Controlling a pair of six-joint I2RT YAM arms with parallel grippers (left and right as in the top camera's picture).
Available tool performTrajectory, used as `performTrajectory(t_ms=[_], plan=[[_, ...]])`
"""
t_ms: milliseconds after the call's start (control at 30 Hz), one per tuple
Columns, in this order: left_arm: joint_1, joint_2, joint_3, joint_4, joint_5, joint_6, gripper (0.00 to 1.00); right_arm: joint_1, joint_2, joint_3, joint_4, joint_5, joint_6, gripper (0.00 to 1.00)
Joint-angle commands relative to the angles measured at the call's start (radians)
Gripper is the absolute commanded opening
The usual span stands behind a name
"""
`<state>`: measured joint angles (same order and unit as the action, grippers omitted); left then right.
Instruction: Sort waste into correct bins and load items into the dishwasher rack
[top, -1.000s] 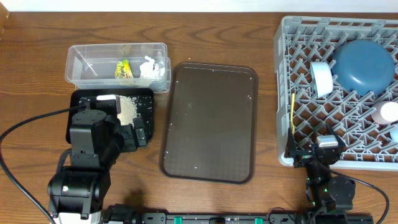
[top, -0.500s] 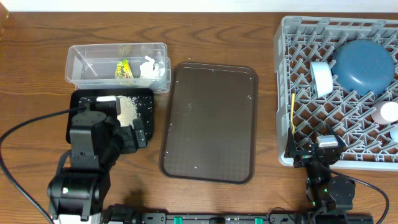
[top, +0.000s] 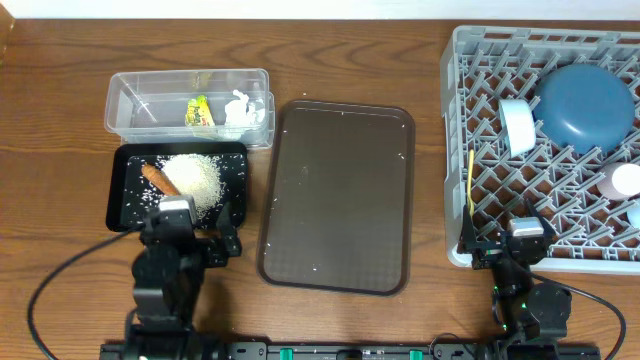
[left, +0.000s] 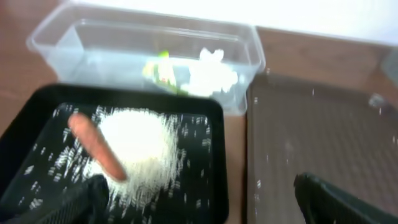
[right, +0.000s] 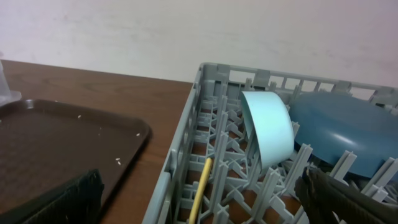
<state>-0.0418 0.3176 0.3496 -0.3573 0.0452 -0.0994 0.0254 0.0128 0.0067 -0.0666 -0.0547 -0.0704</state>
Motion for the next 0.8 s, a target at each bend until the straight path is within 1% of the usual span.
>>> performTrajectory(t_ms=[0,233,400,567,767], plan=[[0.004,-0.094,-0.105,0.089,-0.013,0.016,0.97,0.004,-0.006,-0.001,-0.004,0.002,-0.014,0.99],[0.016,-0.250,-0.266,0.252,-0.013,0.038,0.97,0.004,-0.006,-0.001,-0.004,0.002,-0.014,0.99],[0.041,-0.317,-0.347,0.349,-0.012,0.055,0.97,0.004,-0.006,-0.001,-0.004,0.002,-0.013,0.99],[0.041,-0.316,-0.346,0.288,-0.013,0.058,0.97,0.004,-0.006,-0.001,-0.004,0.002,-0.013,0.99],[0.040,-0.316,-0.346,0.289,-0.012,0.058,0.97,0.004,-0.006,-0.001,-0.004,0.002,-0.013,0.99]])
